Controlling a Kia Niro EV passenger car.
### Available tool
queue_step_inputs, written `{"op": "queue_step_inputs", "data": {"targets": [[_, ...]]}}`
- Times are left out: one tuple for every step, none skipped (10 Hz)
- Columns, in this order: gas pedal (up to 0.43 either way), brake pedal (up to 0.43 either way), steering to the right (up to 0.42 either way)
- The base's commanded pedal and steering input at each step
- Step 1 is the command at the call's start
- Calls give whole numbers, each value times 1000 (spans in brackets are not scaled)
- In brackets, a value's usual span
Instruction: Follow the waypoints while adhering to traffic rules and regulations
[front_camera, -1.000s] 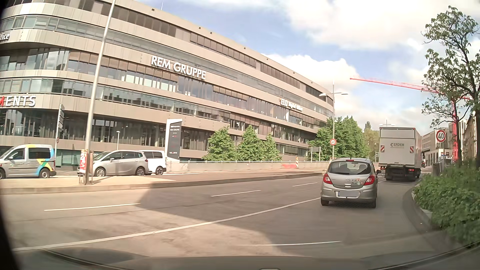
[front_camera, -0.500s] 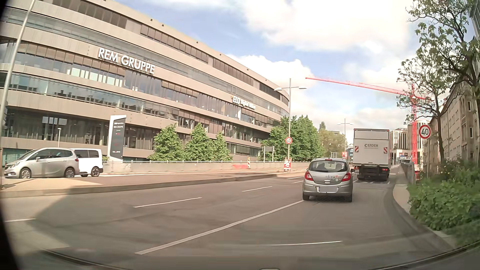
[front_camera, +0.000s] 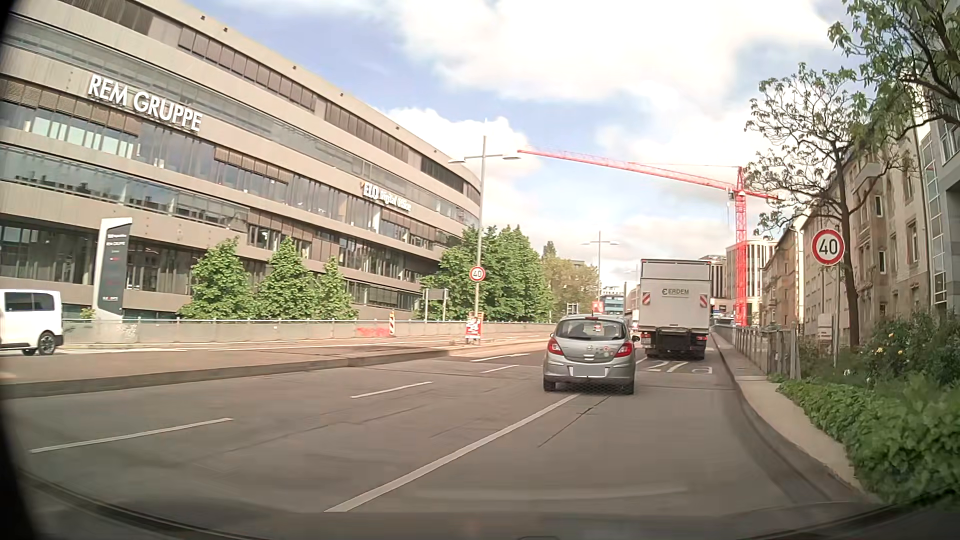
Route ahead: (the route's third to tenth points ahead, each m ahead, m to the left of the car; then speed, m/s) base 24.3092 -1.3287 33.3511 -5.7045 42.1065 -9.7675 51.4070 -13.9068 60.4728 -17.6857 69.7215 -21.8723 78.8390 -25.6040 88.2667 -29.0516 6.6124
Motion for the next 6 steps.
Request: {"op": "queue_step_inputs", "data": {"targets": [[287, 0, 228], [287, 0, 222], [287, 0, 215], [287, 0, 203], [287, 0, 190], [287, 0, 171]]}}
